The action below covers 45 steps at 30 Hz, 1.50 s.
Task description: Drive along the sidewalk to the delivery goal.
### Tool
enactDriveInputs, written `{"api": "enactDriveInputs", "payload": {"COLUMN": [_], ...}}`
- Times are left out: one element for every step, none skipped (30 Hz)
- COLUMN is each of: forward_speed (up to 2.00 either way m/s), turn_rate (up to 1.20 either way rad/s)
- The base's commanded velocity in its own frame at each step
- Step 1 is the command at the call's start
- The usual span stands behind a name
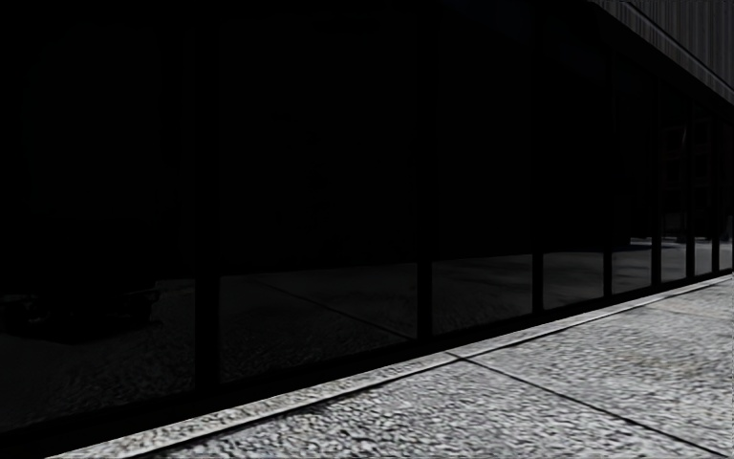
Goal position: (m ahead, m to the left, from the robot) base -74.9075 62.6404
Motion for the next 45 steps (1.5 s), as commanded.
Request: {"api": "enactDriveInputs", "payload": {"forward_speed": [-0.44, -0.44, -0.44, -0.44, -0.44, -0.44, -0.44, -0.44, -0.44, -0.44, -0.44, -0.44, -0.44, -0.44, -0.44, -0.44, -0.44, -0.44, -0.45, -0.45, -0.46, -0.46, -0.46, -0.46, -0.46, -0.46, -0.46, -0.46, -0.46, -0.46, -0.46, -0.46, -0.46, -0.47, -0.50, -0.59, -0.66, -0.68, -0.68, -0.68, -0.68, -0.68, -0.68, -0.68, 0.00], "turn_rate": [0.49, 0.49, 0.50, 0.50, 0.50, 0.51, 0.52, 0.53, 0.53, 0.54, 0.57, 0.59, 0.59, 0.59, 0.59, 0.59, 0.60, 0.62, 0.67, 0.67, 0.72, 0.75, 0.75, 0.75, 0.75, 0.75, 0.75, 0.75, 0.75, 0.75, 0.75, 0.75, 0.75, 0.75, 0.74, 0.71, 0.69, 0.69, 0.69, 0.69, 0.69, 0.69, 0.69, 0.68, 0.58]}}
